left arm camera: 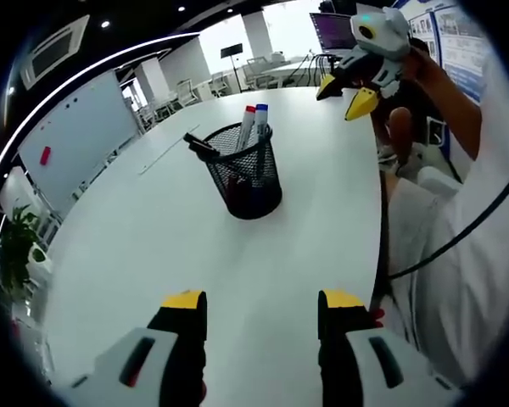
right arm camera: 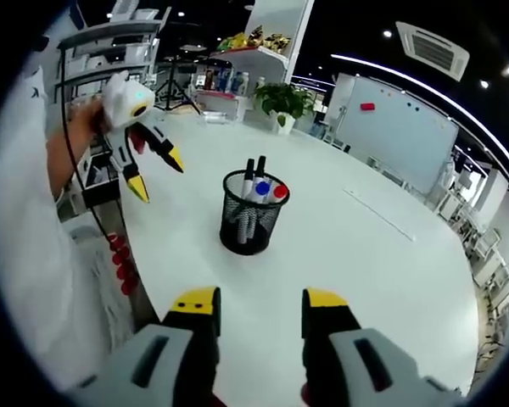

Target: Pick up the whiteboard markers from the pen holder and place them facing the whiteboard neatly

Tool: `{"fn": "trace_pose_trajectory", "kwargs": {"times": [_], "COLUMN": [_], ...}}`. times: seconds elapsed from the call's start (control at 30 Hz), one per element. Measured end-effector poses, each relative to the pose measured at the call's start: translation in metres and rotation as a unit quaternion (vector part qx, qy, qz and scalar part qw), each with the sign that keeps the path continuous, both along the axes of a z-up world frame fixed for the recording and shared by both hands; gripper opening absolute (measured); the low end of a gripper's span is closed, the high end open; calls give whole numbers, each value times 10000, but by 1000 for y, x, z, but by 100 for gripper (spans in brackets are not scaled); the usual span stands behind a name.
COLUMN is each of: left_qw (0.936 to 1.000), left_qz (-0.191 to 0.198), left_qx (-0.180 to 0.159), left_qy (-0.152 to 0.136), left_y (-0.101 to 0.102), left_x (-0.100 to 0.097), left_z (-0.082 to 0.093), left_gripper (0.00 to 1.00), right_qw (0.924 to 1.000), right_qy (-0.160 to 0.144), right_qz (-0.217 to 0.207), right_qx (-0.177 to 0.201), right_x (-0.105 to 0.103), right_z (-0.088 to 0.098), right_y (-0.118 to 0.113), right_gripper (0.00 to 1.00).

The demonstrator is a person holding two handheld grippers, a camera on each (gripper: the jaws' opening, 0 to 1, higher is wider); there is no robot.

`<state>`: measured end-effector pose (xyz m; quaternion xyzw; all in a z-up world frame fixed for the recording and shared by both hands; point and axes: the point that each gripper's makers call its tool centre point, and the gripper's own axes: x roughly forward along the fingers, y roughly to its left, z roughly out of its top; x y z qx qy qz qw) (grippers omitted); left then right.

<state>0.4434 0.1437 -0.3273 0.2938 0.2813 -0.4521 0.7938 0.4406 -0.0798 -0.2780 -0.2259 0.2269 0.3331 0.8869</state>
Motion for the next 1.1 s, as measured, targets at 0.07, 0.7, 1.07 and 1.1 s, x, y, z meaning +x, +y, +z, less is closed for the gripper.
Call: {"fn": "trace_pose_trajectory", "kwargs": {"times": [0.07, 0.7, 1.07, 1.1], "left_qw": [10000, 10000, 9999, 9999], "left_qz": [11, 43, 58, 54], "left_qx": [-19, -22, -77, -71], "left_qy": [-2, -55, -54, -54], "left_y": [-1, 4, 6, 6], "left_x": [2, -2, -3, -3], "left_z": [0, -1, -2, -2], "left_gripper": [54, 54, 54, 54], "right_qw": [10000, 9990, 9984, 9983], "right_qy": [-6, -332, -370, -367], "right_qz": [2, 158, 265, 269], "right_qx": [-65, 242, 341, 361], "right_x": [1, 15, 18, 18], "right_z": [-1, 20, 27, 28], "right_y": [-2, 8, 19, 20], "right_gripper": [37, 35, 34, 34]}}
